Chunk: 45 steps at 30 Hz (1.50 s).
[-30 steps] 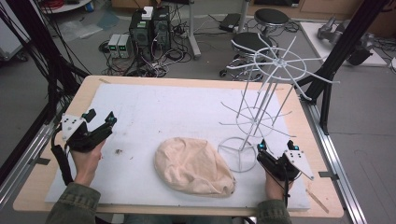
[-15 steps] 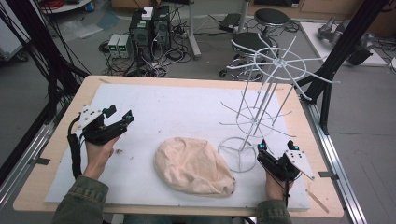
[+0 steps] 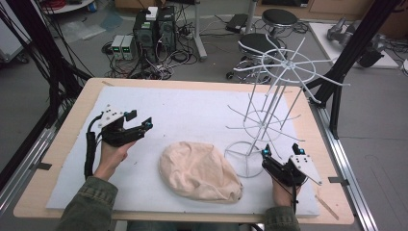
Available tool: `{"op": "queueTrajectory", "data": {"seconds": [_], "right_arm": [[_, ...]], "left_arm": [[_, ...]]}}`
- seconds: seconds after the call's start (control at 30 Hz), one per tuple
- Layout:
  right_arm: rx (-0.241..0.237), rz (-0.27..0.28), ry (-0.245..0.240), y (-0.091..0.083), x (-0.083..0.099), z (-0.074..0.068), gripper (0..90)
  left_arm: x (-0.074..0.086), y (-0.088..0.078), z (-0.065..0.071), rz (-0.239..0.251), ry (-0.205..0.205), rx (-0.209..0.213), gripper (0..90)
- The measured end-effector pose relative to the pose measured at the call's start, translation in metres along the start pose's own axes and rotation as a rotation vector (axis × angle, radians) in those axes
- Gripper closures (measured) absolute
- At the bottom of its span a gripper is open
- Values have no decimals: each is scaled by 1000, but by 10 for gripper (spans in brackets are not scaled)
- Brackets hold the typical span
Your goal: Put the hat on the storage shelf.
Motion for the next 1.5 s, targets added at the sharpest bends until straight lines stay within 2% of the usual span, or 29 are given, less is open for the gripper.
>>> {"op": "queueTrajectory", "data": {"seconds": [0.13, 0.3, 0.33, 0.43, 0.57, 0.67, 0.77, 0.9, 1.03, 1.1, 1.13, 1.23, 1.27, 1.4, 1.5], "right_arm": [[-11, -4, -3, 1, 0, -1, 68], [-19, -13, 2, 2, 1, -2, 68], [-20, -10, -4, 2, 1, -2, 68], [-22, -9, -8, 3, 1, -2, 68], [-26, -12, -8, 3, 1, -4, 68], [-28, -11, -7, 3, 1, -4, 68], [-32, -15, -2, 3, 1, -4, 68], [-34, -13, -8, 3, 1, -4, 68], [-38, -12, -10, 4, 1, -4, 68], [-39, -11, -11, 4, 0, -5, 68], [-40, -12, -11, 4, 0, -5, 68], [-42, -12, -10, 4, 1, -5, 68], [-42, -12, -10, 4, 1, -5, 68], [-47, -14, -8, 4, 1, -5, 68], [-50, -18, -4, 4, 1, -5, 68]], "left_arm": [[6, 10, 8, -40, 28, 31, 338], [8, 16, 14, -60, 41, 67, 346], [9, 20, 16, -89, 39, 95, 345], [8, 24, 20, -112, 58, 112, 345], [5, 29, 27, -111, 74, 143, 343], [6, 34, 33, -135, 84, 176, 343], [7, 38, 39, -146, 90, 233, 343], [7, 44, 47, -197, 138, 275, 343], [5, 52, 57, -218, 165, 310, 343], [6, 59, 64, -262, 204, 337, 343], [6, 59, 64, -262, 204, 337, 342], [6, 68, 78, -289, 241, 386, 339], [6, 68, 78, -289, 241, 386, 338], [11, 77, 89, -340, 269, 408, 326], [13, 81, 98, -362, 306, 443, 321]]}}
Point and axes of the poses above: each handheld gripper's, and its own axes: y roughly forward along the jaws, x roughly out of its underside, z roughly to its right, the point moved 5 cm from there along y, roughly forward along the jaws, and after that the axes turned 3 degrees about y, right-handed, at the moved point
